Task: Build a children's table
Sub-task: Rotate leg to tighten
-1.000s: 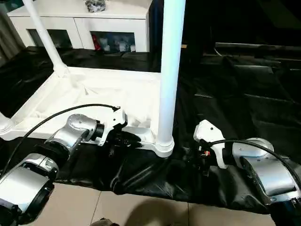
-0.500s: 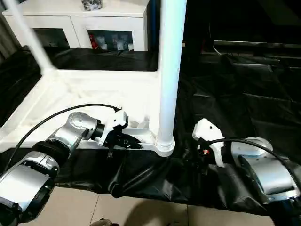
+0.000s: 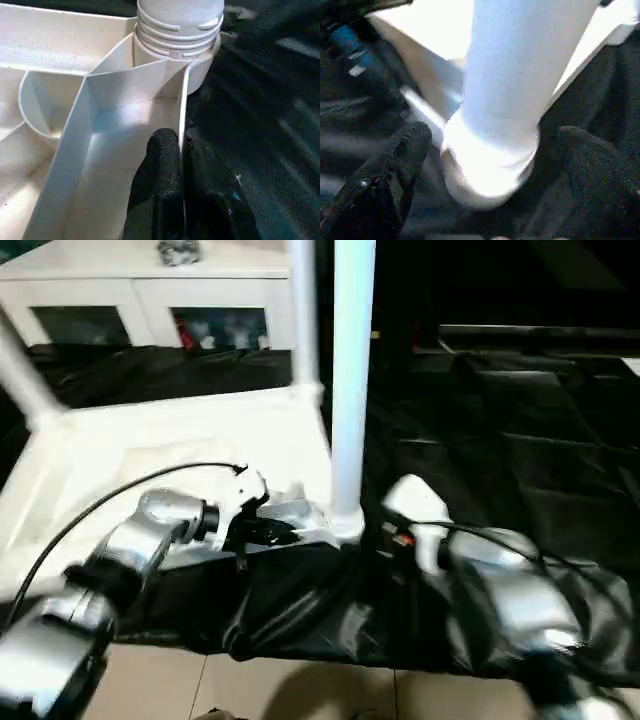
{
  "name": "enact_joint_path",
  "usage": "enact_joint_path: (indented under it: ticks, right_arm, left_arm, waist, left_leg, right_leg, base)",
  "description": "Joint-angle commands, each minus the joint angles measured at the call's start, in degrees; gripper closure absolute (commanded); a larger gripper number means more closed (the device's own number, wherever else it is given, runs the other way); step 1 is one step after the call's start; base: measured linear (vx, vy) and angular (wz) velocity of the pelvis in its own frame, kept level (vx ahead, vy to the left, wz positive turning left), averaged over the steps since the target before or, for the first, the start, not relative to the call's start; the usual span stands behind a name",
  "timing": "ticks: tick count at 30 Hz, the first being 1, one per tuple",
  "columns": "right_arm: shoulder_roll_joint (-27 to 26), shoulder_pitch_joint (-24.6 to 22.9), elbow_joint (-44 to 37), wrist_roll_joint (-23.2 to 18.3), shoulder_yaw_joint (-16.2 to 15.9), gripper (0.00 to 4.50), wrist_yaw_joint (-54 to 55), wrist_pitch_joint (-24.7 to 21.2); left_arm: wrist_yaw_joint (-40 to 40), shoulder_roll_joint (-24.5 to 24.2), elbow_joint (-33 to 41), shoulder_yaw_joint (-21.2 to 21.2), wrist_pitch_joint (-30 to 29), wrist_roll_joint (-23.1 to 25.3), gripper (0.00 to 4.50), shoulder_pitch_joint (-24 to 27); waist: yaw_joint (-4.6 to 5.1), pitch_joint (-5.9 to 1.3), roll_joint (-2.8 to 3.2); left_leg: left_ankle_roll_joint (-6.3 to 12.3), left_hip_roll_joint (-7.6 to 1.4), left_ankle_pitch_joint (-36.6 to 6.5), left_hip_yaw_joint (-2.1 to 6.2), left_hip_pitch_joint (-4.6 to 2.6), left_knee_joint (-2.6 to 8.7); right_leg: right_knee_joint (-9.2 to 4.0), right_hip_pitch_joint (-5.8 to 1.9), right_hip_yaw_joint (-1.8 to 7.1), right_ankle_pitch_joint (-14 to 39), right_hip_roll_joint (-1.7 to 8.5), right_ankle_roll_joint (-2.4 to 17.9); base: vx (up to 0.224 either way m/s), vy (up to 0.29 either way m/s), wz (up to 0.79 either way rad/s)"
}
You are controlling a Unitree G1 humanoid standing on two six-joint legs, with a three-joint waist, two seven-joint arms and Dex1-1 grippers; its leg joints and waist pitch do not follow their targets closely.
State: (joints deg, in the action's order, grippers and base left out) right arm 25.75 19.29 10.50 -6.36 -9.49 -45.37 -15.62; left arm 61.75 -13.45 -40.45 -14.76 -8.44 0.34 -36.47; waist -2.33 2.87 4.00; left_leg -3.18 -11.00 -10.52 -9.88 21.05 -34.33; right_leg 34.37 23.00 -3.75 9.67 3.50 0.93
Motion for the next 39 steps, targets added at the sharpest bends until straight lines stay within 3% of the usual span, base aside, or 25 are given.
enact_joint_path:
  ticks: [1, 4, 5, 6, 7, 9, 10, 12, 14, 23, 25, 29, 30, 34, 37, 39]
  right_arm:
    - [-0.8, 2.1, 2.7, 1.1, -0.5, 0.0, 1.5, 1.4]
    - [-1.9, 3.6, 5.0, 1.7, -0.5, 0.0, 2.0, 2.3]
    - [-2.4, 4.9, 7.1, 2.1, -0.8, 0.0, 1.9, 2.9]
    - [-3.0, 6.5, 9.8, 2.6, -1.5, 0.29, 1.2, 4.1]
    - [-3.2, 7.1, 10.7, 2.7, -1.7, 0.36, 0.8, 4.3]
    - [-3.7, 8.2, 12.6, 2.9, -1.9, 0.39, 0.3, 5.1]
    - [-3.7, 8.5, 13.1, 2.8, -1.9, 0.5, 0.2, 5.4]
    - [-3.8, 9.3, 14.6, 2.9, -2.2, 0.65, -0.4, 6.3]
    - [-3.8, 9.7, 15.3, 3.0, -2.3, 0.82, -0.7, 6.7]
    - [-3.9, 12.2, 20.5, 3.7, -2.7, 1.48, -3.4, 10.9]
    - [-3.8, 12.6, 21.4, 3.9, -2.9, 1.57, -4.0, 11.6]
    - [-4.0, 12.7, 22.5, 4.1, -2.9, 1.75, -3.4, 12.2]
    - [-5.6, 12.6, 23.5, 4.5, -2.3, 1.78, 0.3, 11.8]
    - [-10.2, 12.0, 25.0, 5.3, -0.1, 1.81, 11.4, 10.5]
    - [-17.1, 10.2, 25.5, 8.0, 0.7, 1.81, 26.5, 8.7]
    - [-23.2, 10.3, 27.3, 7.9, 1.2, 1.81, 34.0, 7.3]
  left_arm:
    - [-2.0, -0.1, 1.0, 1.7, -2.2, -1.0, 4.48, 2.5]
    - [-2.7, -0.3, 3.9, 1.7, -3.3, -1.2, 4.48, 3.7]
    - [-2.7, -0.7, 5.3, 1.4, -3.6, -1.1, 4.48, 4.3]
    - [-3.1, -1.1, 6.2, 1.4, -4.0, -1.1, 4.5, 4.8]
    - [-3.1, -1.2, 6.2, 1.4, -4.0, -1.0, 4.5, 4.8]
    - [-3.5, -1.6, 7.5, 1.5, -4.6, -0.9, 4.5, 5.3]
    - [-3.7, -1.7, 8.2, 1.5, -5.1, -0.8, 4.5, 5.6]
    - [-3.5, -2.1, 9.2, 1.5, -5.6, -0.8, 4.5, 5.8]
    - [-3.5, -2.3, 9.6, 1.5, -5.8, -0.9, 4.5, 5.9]
    - [-2.6, -4.4, 10.0, 1.3, -5.7, -0.5, 4.5, 5.3]
    - [-2.5, -4.8, 9.8, 1.4, -5.6, -0.4, 4.5, 4.9]
    - [-3.6, -4.5, 10.3, 1.5, -5.8, -0.3, 4.5, 4.8]
    - [-6.5, -3.2, 10.2, 2.1, -6.2, -0.1, 4.5, 4.6]
    - [-13.9, 1.1, 10.1, 2.7, -8.0, 0.7, 4.5, 4.1]
    - [-20.4, 7.4, 8.1, 2.1, -8.9, 1.4, 4.5, 2.8]
    - [-25.4, 11.6, 4.9, 1.0, -7.6, 2.9, 4.5, 1.6]
  waist:
    - [-0.44, -3.63, -1.11]
    - [-0.14, -3.69, -0.9]
    - [-0.02, -3.77, -1.44]
    - [0.05, -3.88, -1.55]
    - [0.27, -3.69, -1.88]
    - [0.12, -3.68, -1.76]
    - [0.19, -3.72, -2.32]
    - [0.09, -3.7, -1.89]
    - [0.24, -3.71, -2.35]
    - [0.63, -3.58, -2.54]
    - [0.7, -3.41, -2.97]
    - [0.81, -3.14, -3.17]
    - [0.9, -3.04, -3.43]
    - [1.26, -2.68, -3.42]
    - [1.43, -2.55, -3.41]
    - [1.5, -2.25, -3.03]
  left_leg:
    - [3.47, -1.52, -11.9, 0.63, -0.26, 3.57]
    - [3.58, -1.55, -11.8, 0.67, -0.06, 3.69]
    - [3.63, -1.58, -11.6, 0.6, -0.04, 3.63]
    - [3.74, -1.57, -10.9, 0.76, 0.19, 3.68]
    - [3.97, -1.47, -11.2, 0.48, 0.05, 3.57]
    - [4.1, -1.51, -10.8, 0.54, 0.08, 3.57]
    - [4.23, -1.54, -10.3, 0.44, 0.15, 3.57]
    - [4.19, -1.65, -10.1, 0.54, 0.06, 3.65]
    - [4.4, -1.63, -9.9, 0.47, 0.12, 3.61]
    - [4.43, -1.56, -10.4, 0.42, 0.09, 3.61]
    - [4.65, -1.55, -10.2, 0.38, 0.12, 3.6]
    - [4.7, -1.63, -10.4, 0.37, 0.07, 3.72]
    - [4.67, -1.67, -10.5, 0.35, 0.09, 3.76]
    - [3.16, -1.71, -11.7, 0.39, -0.29, 4.0]
    - [2.42, -1.62, -11.9, 0.34, -0.36, 4.16]
    - [1.81, -1.48, -14.3, 0.49, -0.66, 4.43]
  right_leg:
    - [-5.14, -2.99, 2.24, 20.3, 4.33, 10.6]
    - [-4.94, -3.05, 2.18, 18.2, 4.17, 11.1]
    - [-4.84, -3.07, 2.24, 17.6, 4.16, 11.2]
    - [-4.36, -3.3, 2.16, 16.8, 4.4, 11.8]
    - [-4.89, -3.06, 2.15, 17.9, 4.25, 11.5]
    - [-4.66, -3.1, 2.23, 18.3, 4.38, 11.3]
    - [-4.72, -3.13, 2.29, 18.0, 4.32, 11.0]
    - [-4.59, -3.06, 2.31, 17.6, 4.36, 11.2]
    - [-4.35, -3.11, 2.34, 16.4, 4.34, 11.6]
    - [-4.5, -3.04, 2.35, 17.4, 4.3, 11.6]
    - [-4.47, -2.98, 2.42, 17.6, 4.37, 11.6]
    - [-4.52, -2.83, 2.42, 17.7, 4.31, 11.8]
    - [-4.51, -2.79, 2.45, 17.6, 4.34, 11.9]
    - [-4.84, -2.47, 2.54, 19.8, 4.23, 11.6]
    - [-4.93, -2.24, 2.65, 19.7, 4.16, 11.5]
    - [-5.5, -2.14, 2.57, 22.3, 4.17, 10.6]
  base:
    - [0.0, 0.0, 0.0]
    - [0.0, 0.0, 0.0]
    - [0.0, 0.0, 0.0]
    - [0.0, 0.0, 0.0]
    - [0.0, 0.0, 0.0]
    - [0.0, 0.0, 0.0]
    - [0.0, 0.0, 0.0]
    - [0.0, 0.0, 0.0]
    - [0.0, 0.0, 0.0]
    - [0.0, 0.0, 0.0]
    - [0.0, 0.0, 0.0]
    - [0.0, 0.0, 0.0]
    - [0.0, 0.0, 0.0]
    - [0.0, 0.0, 0.0]
    - [0.0, 0.0, 0.0]
    - [0.0, 0.0, 0.0]
